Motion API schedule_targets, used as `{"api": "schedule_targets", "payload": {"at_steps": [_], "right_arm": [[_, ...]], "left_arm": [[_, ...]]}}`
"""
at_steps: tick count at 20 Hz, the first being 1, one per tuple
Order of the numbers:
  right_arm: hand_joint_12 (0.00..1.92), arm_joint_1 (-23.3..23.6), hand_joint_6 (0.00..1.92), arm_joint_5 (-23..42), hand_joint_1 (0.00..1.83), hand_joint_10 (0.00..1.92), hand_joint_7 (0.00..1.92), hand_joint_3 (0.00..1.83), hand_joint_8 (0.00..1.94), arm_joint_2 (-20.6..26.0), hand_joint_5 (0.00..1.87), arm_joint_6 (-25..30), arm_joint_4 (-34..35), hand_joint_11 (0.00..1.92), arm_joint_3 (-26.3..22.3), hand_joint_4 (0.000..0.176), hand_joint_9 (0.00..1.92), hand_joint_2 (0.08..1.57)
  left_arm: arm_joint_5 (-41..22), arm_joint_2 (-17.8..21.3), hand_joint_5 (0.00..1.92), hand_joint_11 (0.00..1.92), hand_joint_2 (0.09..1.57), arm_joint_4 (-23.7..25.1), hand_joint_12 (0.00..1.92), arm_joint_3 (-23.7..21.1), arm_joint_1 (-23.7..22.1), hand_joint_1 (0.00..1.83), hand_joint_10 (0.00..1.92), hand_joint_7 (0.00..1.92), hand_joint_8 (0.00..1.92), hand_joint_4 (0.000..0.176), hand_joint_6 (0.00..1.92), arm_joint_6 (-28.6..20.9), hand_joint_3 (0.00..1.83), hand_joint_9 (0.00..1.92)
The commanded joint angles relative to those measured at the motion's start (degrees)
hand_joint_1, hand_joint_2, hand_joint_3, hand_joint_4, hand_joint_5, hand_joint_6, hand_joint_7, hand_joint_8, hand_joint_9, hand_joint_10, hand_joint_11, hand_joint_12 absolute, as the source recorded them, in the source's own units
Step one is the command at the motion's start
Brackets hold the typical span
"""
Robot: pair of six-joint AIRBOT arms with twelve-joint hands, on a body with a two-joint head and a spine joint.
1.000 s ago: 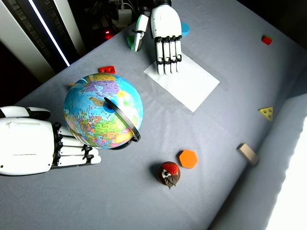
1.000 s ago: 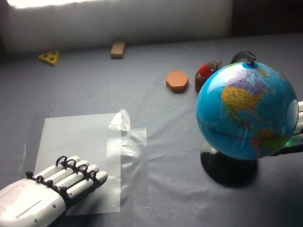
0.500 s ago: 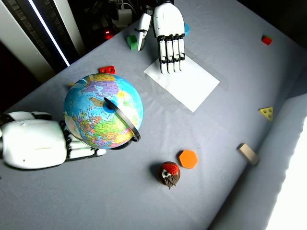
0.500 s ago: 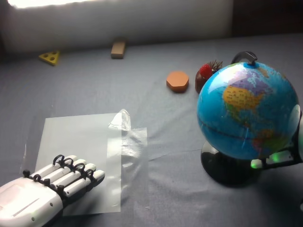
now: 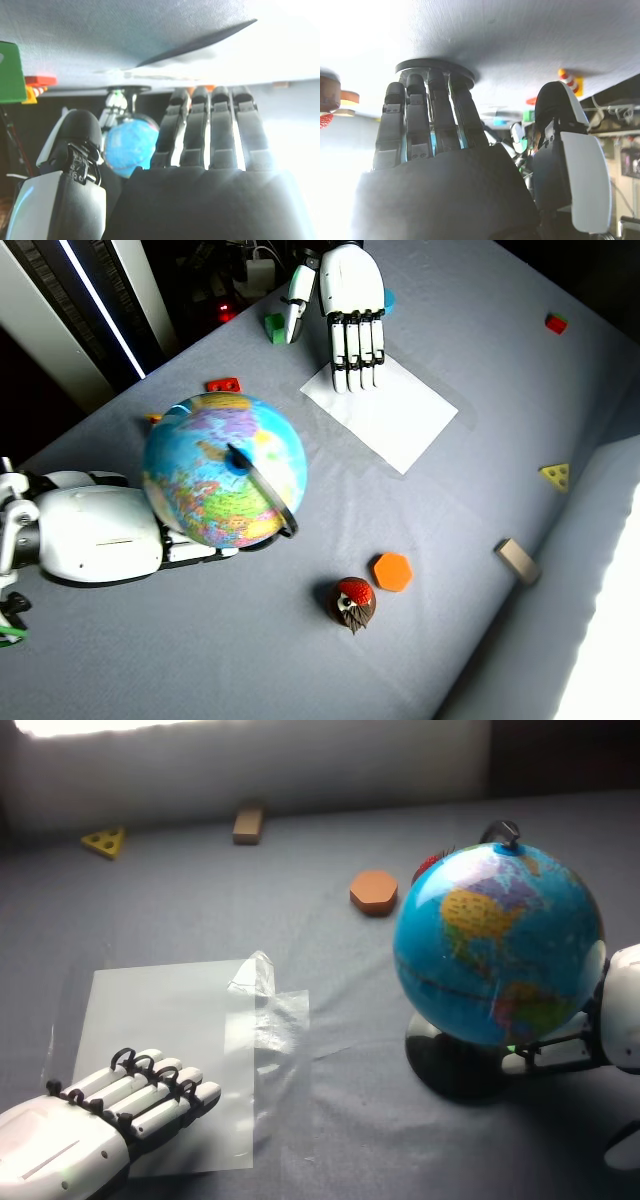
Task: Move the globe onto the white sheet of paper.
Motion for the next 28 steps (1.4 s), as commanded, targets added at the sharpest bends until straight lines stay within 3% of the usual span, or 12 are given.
{"api": "schedule_targets", "payload": {"at_steps": [1,8,13,21,28], "right_arm": [[0.08,-0.47,0.0,0.45,0.02,0.01,0.21,0.0,0.0,-0.88,0.21,-0.48,0.45,0.0,0.19,0.0,0.14,1.16],[0.08,0.49,0.0,-4.14,0.02,0.01,0.21,0.0,0.0,-6.21,0.21,0.03,-1.63,0.0,0.15,0.0,0.14,1.15],[0.09,1.97,0.0,-8.46,0.02,0.0,0.21,0.0,0.0,-10.86,0.21,5.67,-7.64,0.0,0.15,0.0,0.14,1.16],[0.1,3.73,0.01,-15.48,0.02,0.01,0.23,0.0,0.01,-17.93,0.23,6.03,-8.95,0.0,0.21,0.0,0.15,1.16],[0.15,5.4,0.01,-17.4,0.01,0.01,0.24,0.0,0.0,-22.35,0.25,7.9,-9.67,0.0,0.88,0.0,0.16,1.16]], "left_arm": [[-6.14,0.29,0.07,0.0,1.24,0.89,0.0,-0.04,-0.29,0.0,0.0,0.05,0.0,0.0,0.0,-0.34,0.0,0.02],[-5.62,0.58,0.08,0.0,1.24,0.87,0.0,-0.36,-0.36,0.0,0.0,0.06,0.0,0.0,0.0,-0.35,0.0,0.02],[-5.62,0.68,0.08,0.0,1.24,0.45,0.0,-0.71,-0.25,0.0,0.0,0.05,0.0,0.0,0.0,-0.6,0.0,0.02],[-5.62,0.84,0.08,0.0,1.24,-0.31,0.0,-1.24,-0.12,0.0,0.0,0.05,0.0,0.0,0.0,-0.59,0.0,0.02],[-5.62,1.02,0.08,0.0,1.24,-0.33,0.0,-0.85,-0.46,0.0,0.0,0.05,0.0,0.0,0.0,-1.14,0.0,0.02]]}}
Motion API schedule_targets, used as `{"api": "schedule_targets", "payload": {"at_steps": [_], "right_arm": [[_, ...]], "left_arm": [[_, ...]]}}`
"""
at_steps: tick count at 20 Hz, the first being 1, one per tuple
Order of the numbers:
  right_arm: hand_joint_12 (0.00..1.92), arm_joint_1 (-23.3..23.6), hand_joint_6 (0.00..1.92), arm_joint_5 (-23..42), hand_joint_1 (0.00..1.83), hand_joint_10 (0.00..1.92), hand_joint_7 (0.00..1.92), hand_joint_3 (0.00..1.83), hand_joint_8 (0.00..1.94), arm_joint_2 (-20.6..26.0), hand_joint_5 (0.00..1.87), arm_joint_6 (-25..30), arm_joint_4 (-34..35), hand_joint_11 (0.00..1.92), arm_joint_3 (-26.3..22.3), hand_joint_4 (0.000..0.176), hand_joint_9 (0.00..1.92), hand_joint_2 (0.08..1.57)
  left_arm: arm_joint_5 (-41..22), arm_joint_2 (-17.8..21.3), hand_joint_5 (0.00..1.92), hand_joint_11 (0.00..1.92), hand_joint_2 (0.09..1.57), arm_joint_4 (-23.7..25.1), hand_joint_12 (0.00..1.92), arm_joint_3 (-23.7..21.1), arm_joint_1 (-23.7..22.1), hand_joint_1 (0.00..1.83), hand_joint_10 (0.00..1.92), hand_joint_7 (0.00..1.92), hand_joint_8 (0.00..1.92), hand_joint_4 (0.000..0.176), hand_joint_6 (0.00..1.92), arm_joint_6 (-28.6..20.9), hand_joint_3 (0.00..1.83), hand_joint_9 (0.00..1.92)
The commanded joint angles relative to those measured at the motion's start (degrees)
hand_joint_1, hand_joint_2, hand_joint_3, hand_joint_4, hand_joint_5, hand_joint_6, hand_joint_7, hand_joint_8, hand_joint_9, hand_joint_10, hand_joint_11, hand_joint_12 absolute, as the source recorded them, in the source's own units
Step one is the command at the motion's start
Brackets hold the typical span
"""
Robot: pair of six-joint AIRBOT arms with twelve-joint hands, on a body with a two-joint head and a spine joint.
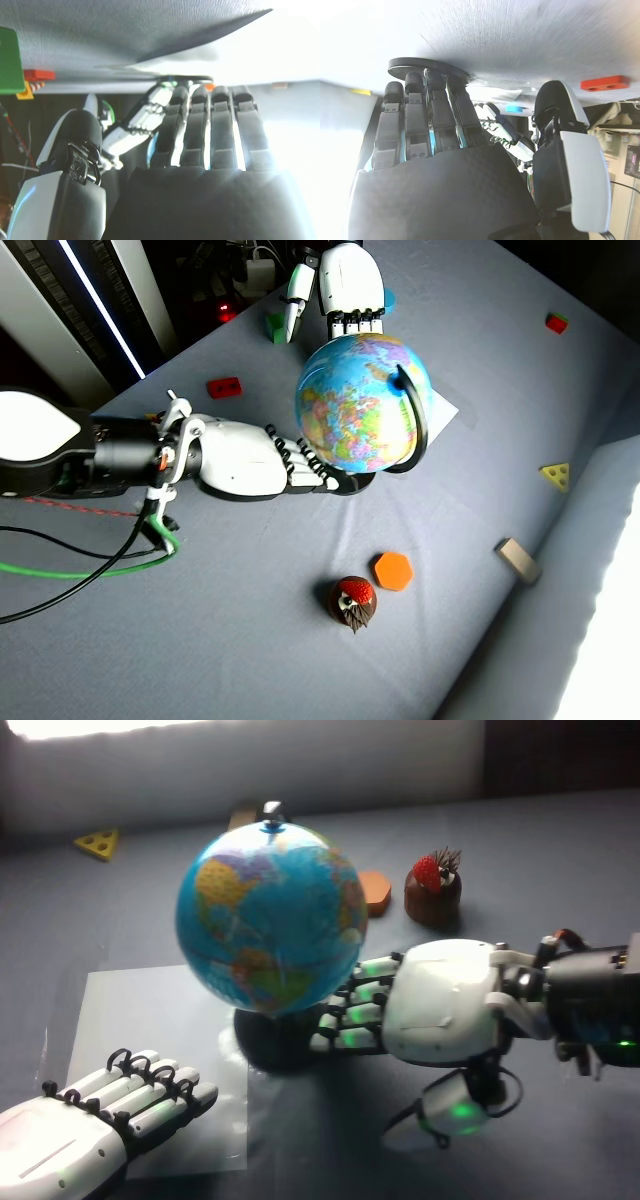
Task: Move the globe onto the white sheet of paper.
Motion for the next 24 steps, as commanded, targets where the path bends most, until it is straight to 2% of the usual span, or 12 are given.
{"api": "schedule_targets", "payload": {"at_steps": [1,4,6,8,10,24], "right_arm": [[0.15,-0.9,0.01,1.17,0.01,0.01,0.24,0.0,0.0,-1.62,0.25,0.56,-1.16,0.0,0.19,0.0,0.16,1.15],[0.26,0.27,0.01,0.92,0.01,0.01,0.24,0.0,0.0,-3.52,0.25,3.01,-1.57,0.0,1.25,0.0,0.16,1.15],[0.27,0.75,0.0,1.22,0.01,0.0,0.24,0.0,0.0,-4.46,0.25,6.57,-3.91,0.0,1.77,0.0,0.16,1.16],[0.24,1.32,0.0,2.4,0.01,0.0,0.24,0.0,0.0,-5.8,0.25,17.13,-12.53,0.0,2.61,0.0,0.16,1.15],[0.22,1.79,0.0,2.91,0.01,0.0,0.24,0.0,0.0,-7.0,0.25,20.9,-14.63,0.0,3.39,0.0,0.16,1.16],[0.24,4.41,0.0,2.28,0.0,0.01,0.24,0.0,0.0,-11.53,0.23,21.53,-15.02,0.0,4.78,0.0,0.18,1.16]], "left_arm": [[-5.84,0.34,0.08,0.0,1.24,0.87,0.0,0.2,-0.46,0.0,0.0,0.05,0.0,0.0,0.0,-0.56,0.0,0.02],[-5.84,0.34,0.08,0.0,1.24,0.87,0.0,0.12,-0.45,0.0,0.0,0.05,0.0,0.0,0.0,-0.75,0.0,0.02],[-5.84,0.33,0.08,0.0,1.24,0.86,0.0,-0.03,-0.38,0.0,0.0,0.06,0.0,0.0,0.0,-0.75,0.0,0.03],[-5.84,0.29,0.08,0.0,1.24,0.86,0.0,-0.06,-0.38,0.0,0.0,0.06,0.0,0.0,0.0,-0.75,0.0,0.03],[-5.84,0.27,0.08,0.0,1.24,0.86,0.0,-0.08,-0.39,0.0,0.0,0.06,0.0,0.0,0.0,-0.75,0.0,0.03],[-5.84,0.17,0.08,0.0,1.25,0.55,0.0,-0.7,-0.07,0.0,0.0,0.04,0.0,0.0,0.0,-1.06,0.0,0.03]]}}
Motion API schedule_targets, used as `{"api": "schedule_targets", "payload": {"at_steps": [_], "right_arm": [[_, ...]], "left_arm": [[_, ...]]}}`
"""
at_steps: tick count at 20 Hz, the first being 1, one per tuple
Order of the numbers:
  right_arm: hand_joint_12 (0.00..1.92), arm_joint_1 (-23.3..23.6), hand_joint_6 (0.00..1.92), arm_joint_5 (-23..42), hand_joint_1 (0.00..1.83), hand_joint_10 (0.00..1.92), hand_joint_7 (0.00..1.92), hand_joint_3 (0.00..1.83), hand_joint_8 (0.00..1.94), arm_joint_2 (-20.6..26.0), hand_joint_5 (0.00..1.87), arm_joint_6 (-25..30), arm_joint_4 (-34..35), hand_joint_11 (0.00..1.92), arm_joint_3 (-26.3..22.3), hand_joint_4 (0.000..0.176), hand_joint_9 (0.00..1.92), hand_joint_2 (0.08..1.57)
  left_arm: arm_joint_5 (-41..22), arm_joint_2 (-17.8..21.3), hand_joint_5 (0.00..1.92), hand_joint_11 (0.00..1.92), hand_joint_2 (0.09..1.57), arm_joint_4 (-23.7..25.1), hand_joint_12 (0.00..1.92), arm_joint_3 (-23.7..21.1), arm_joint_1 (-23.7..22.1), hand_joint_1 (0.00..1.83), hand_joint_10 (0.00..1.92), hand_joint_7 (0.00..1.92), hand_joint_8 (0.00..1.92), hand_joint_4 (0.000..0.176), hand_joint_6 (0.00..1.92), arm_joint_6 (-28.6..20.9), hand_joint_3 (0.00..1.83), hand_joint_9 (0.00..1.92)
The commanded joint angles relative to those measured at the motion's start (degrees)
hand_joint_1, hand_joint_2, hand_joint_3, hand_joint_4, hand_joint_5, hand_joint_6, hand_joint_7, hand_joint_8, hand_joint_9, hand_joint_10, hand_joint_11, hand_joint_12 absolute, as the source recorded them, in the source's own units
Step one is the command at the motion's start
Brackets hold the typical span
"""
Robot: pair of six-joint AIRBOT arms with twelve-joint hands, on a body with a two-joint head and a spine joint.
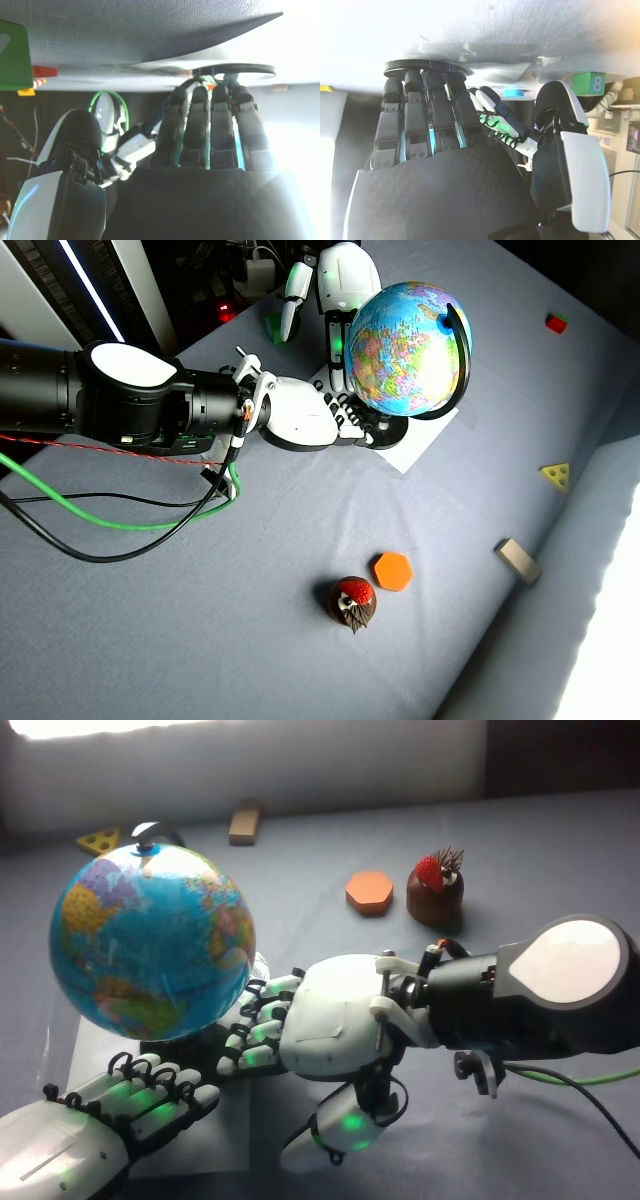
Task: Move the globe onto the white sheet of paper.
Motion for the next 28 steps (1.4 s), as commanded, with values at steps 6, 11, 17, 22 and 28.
{"api": "schedule_targets", "payload": {"at_steps": [6,11,17,22,28], "right_arm": [[0.2,1.94,0.0,3.33,0.0,0.0,0.24,0.0,0.0,1.9,0.24,3.42,0.13,0.0,-1.37,0.0,0.17,1.16],[0.18,2.97,0.01,3.25,0.0,0.0,0.24,0.0,0.0,6.77,0.25,3.47,0.17,0.0,-5.84,0.0,0.17,1.16],[0.18,3.33,0.0,-4.51,0.0,0.0,0.24,0.0,0.0,15.99,0.23,10.65,0.16,0.0,-14.53,0.0,0.17,1.16],[0.41,-0.6,0.0,-25.57,0.0,0.01,0.23,0.0,0.0,27.62,0.23,12.52,0.28,0.0,-29.4,0.0,0.19,1.16],[0.53,-4.2,0.01,-45.49,0.0,0.02,0.28,0.0,0.01,32.18,0.28,12.53,1.8,0.0,-38.77,0.0,0.25,1.16]], "left_arm": [[-5.85,0.47,0.08,0.0,1.25,0.19,0.0,-0.53,0.2,0.0,0.0,0.05,0.0,0.0,0.0,-0.44,0.0,0.03],[-5.84,1.35,0.08,0.0,1.25,-1.14,0.0,-1.77,1.23,0.0,0.0,0.06,0.0,0.0,0.0,-1.4,0.0,0.03],[1.97,6.16,0.08,0.0,1.25,-11.93,0.0,-9.13,-1.96,0.0,0.0,0.06,0.0,0.0,0.0,1.49,0.0,0.03],[10.88,9.76,0.08,0.0,1.25,-23.44,0.0,-15.9,-8.74,0.0,0.0,0.06,0.0,0.0,0.0,9.33,0.0,0.02],[15.5,12.12,0.09,0.0,1.25,-42.89,0.0,-23.2,-18.04,0.0,0.01,0.06,0.0,0.0,0.0,24.61,0.0,0.04]]}}
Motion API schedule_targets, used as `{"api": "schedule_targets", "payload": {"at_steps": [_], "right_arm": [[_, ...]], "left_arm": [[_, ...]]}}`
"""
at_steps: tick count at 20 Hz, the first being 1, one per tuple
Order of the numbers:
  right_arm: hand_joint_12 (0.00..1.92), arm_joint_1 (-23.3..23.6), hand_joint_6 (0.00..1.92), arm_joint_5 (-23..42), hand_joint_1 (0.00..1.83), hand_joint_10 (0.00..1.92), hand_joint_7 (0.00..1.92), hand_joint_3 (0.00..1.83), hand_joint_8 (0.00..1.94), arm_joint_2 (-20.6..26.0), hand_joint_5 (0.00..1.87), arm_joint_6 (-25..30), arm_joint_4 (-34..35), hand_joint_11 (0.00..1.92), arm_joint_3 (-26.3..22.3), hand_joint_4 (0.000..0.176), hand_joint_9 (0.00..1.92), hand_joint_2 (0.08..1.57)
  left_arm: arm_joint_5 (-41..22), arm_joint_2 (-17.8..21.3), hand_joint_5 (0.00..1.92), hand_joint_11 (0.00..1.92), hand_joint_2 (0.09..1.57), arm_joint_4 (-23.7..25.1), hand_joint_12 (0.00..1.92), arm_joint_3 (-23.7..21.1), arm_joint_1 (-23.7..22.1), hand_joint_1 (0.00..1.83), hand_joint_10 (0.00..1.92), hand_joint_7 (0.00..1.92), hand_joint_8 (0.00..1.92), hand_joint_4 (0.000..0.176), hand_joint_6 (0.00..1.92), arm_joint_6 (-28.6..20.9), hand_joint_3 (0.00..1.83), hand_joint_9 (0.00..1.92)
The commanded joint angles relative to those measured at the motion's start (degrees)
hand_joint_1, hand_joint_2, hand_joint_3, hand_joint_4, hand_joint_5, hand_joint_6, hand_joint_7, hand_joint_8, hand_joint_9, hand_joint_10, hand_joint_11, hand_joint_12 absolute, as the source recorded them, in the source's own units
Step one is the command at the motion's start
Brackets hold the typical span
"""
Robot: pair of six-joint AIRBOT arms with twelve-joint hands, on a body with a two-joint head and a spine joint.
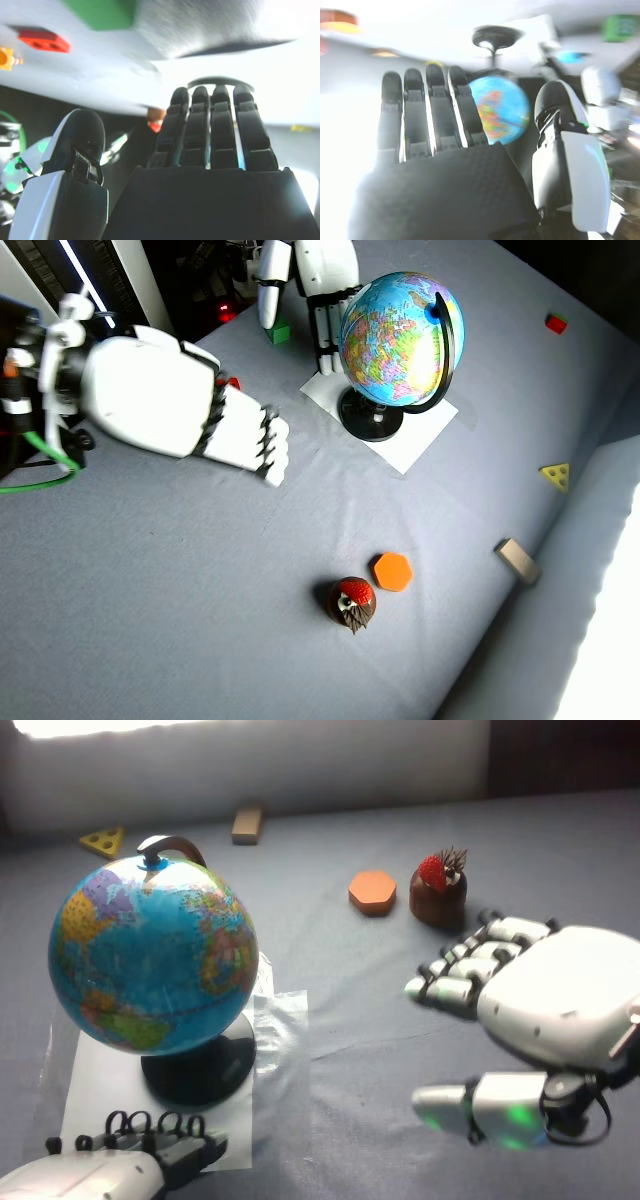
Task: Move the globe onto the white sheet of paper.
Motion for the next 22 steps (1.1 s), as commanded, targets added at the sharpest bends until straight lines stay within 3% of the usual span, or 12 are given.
{"api": "schedule_targets", "payload": {"at_steps": [1,5,8,9,11,12,13,15,16,17,18,22], "right_arm": [[0.55,-0.07,0.02,-4.69,0.0,0.02,0.33,0.0,0.02,-0.13,0.31,0.09,-1.47,0.0,-0.65,0.0,0.27,1.16],[1.01,-0.1,0.12,-8.73,0.0,0.11,0.66,0.0,0.07,-0.81,0.63,-1.7,5.92,0.0,-2.06,0.0,0.54,1.16],[1.34,0.65,0.17,-10.41,0.0,0.18,0.79,0.0,0.09,-0.5,0.74,-4.02,6.73,0.0,-4.02,0.0,0.67,1.17],[1.39,0.82,0.21,-9.85,0.0,0.28,0.82,0.0,0.06,-0.41,0.74,-3.93,6.74,0.0,-4.23,0.0,0.65,1.17],[1.39,0.71,0.21,-9.09,0.0,0.28,0.82,0.0,0.06,-0.43,0.74,-3.64,6.74,0.0,-4.33,0.0,0.65,1.17],[1.54,0.67,0.41,-8.49,0.01,0.65,0.91,0.0,0.08,-0.51,0.75,-3.47,6.74,0.12,-4.48,0.0,0.6,1.2],[1.85,0.65,0.87,-8.09,0.22,1.28,1.02,0.01,0.6,-0.78,0.81,-3.19,6.73,0.46,-4.64,0.0,0.73,1.24],[1.92,0.73,1.36,-8.1,0.47,1.87,1.05,0.01,1.46,-1.54,0.9,-2.52,6.63,0.89,-4.66,0.0,0.96,1.29],[1.92,0.72,1.51,-8.32,0.59,1.92,1.12,0.01,1.66,-1.95,0.95,-2.17,6.28,1.11,-4.66,0.0,1.1,1.31],[1.92,0.64,1.56,-8.37,0.63,1.92,1.14,0.01,1.71,-2.34,0.97,-2.05,5.85,1.17,-4.66,0.0,1.14,1.32],[1.92,0.55,1.81,-8.6,0.89,1.92,1.18,0.76,1.88,-2.77,0.75,-2.04,5.41,1.29,-4.66,0.0,1.24,1.01],[1.92,0.58,1.92,-8.38,0.95,1.92,1.22,1.18,1.94,-2.81,0.75,-2.0,5.34,1.39,-4.66,0.0,1.3,0.82]], "left_arm": [[-3.17,0.11,0.1,0.0,1.25,-0.2,0.0,-0.31,-1.11,0.0,0.01,0.08,0.01,0.0,0.01,1.46,0.0,0.05],[-0.38,-1.31,0.33,0.0,1.26,-15.63,0.22,-2.31,-11.12,0.0,0.01,0.37,0.02,0.0,0.01,15.97,0.0,0.26],[-0.66,-3.29,0.52,0.0,1.28,-30.97,0.65,-2.62,-20.45,0.0,0.05,0.55,0.03,0.0,0.06,30.41,0.0,0.44],[-2.58,-5.19,0.54,0.0,1.29,-40.31,0.74,-2.41,-27.07,0.0,0.06,0.57,0.03,0.0,0.06,38.93,0.0,0.47],[-4.03,-6.16,0.54,0.0,1.29,-43.12,0.74,-2.36,-29.58,0.0,0.06,0.57,0.03,0.0,0.06,41.04,0.0,0.47],[-5.07,-6.66,0.62,0.05,1.3,-45.41,1.1,-2.32,-31.28,0.02,0.11,0.67,0.05,0.0,0.09,42.62,0.0,0.59],[-6.11,-6.96,0.75,0.37,1.31,-48.08,1.53,-2.22,-33.25,0.11,0.85,0.9,0.46,0.0,0.57,45.08,0.0,0.74],[-7.7,-7.34,0.8,0.65,1.35,-50.61,1.91,-2.16,-35.76,0.25,1.73,0.86,1.48,0.0,1.34,47.96,0.0,0.84],[-8.43,-7.55,0.83,0.81,1.38,-51.91,1.92,-2.16,-36.8,0.37,1.9,0.85,1.79,0.0,1.55,48.89,0.01,0.94],[-9.29,-7.66,0.85,0.86,1.39,-52.44,1.92,-2.21,-37.59,0.42,1.92,0.86,1.89,0.0,1.62,49.32,0.01,0.99],[-10.2,-7.76,0.94,1.0,1.43,-52.85,1.92,-2.22,-38.47,0.6,1.92,0.97,1.92,0.0,1.82,49.33,0.01,1.11],[-10.7,-7.43,0.96,1.06,1.45,-55.68,1.92,-1.47,-41.68,0.7,1.92,1.01,1.92,0.0,1.91,54.34,0.01,1.15]]}}
